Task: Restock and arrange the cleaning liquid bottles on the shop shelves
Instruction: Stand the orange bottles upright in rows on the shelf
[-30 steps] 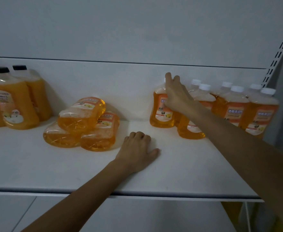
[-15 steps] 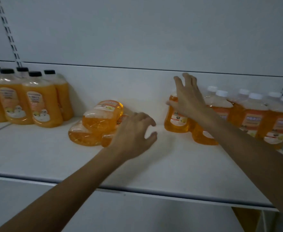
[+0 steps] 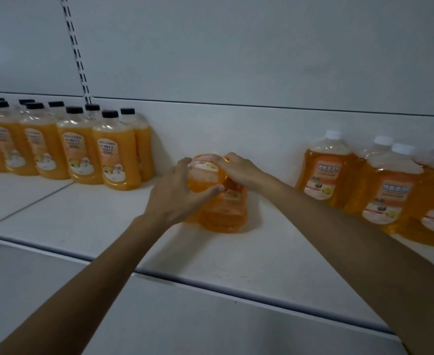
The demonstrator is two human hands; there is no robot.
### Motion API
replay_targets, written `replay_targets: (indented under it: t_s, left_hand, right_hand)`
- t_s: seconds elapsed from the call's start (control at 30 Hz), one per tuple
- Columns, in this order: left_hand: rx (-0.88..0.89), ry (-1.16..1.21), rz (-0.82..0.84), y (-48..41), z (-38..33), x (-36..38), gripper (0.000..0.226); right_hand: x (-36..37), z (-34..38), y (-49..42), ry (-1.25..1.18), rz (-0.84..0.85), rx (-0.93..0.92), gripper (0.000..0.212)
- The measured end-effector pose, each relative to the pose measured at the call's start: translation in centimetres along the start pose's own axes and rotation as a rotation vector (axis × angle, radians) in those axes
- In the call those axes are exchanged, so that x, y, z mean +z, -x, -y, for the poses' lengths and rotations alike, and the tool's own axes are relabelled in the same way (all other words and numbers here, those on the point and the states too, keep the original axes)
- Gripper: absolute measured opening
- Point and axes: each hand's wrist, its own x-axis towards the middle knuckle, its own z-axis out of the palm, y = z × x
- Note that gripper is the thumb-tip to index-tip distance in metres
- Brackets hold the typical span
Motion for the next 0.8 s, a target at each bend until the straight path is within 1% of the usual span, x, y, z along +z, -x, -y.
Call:
replay_targets:
  t_s: [0.1,0.23,0.27,0.37,0.43,0.53,0.63,0.73,0.8]
  left_hand:
    - [0.048,0.031,0.007,0.1,0.3,-0.3,0.095]
    - [0.036,0.158,-0.031,0.9,-0.4,-0.2,0.088]
    - [0.032,0.195,-0.044,1.1,-0.8,-0.2,0.093]
    - [-0.002,0.283,-0.095,1.6,-2.8,-0.1,0.118]
    - [-0.017,0.339,-0.096,2.0,-4.7,0.4,0.125]
    - [0.018,0.509,0.035,2.5,-7.7,1.9,0.117]
    - [0.041,0.692,0.139,2.9,-9.9,3.8,0.108]
    - [0.171,0.716,0.192,3.4,-10.9,6.4,0.115]
    - [0.236,0.709,0.238,3.8,-11.7,8.0,0.123]
  right_hand:
    - [0.0,0.0,-0.4,-0.099,-0.043,-0.024,0.052]
    - [-0.5,0.1,0.2,-0.134,-0.157,-0.111,0.049]
    - [-0.8,0.2,0.5,-0.182,-0.188,-0.132,0.049]
    - [-2.7,1.2,2.1,-0.381,-0.240,-0.179,0.056]
    - [-4.6,1.6,3.5,-0.361,-0.285,-0.246,0.060]
    - [-7.3,1.1,5.7,-0.281,-0.321,-0.306,0.068]
    - [-9.6,-1.1,8.0,-0.247,-0.310,-0.278,0.071]
    - [-11.8,-3.7,10.2,-0.261,-0.227,-0.258,0.079]
    - [-13.0,-4.9,11.6,-0.181,-0.182,-0.261,0.090]
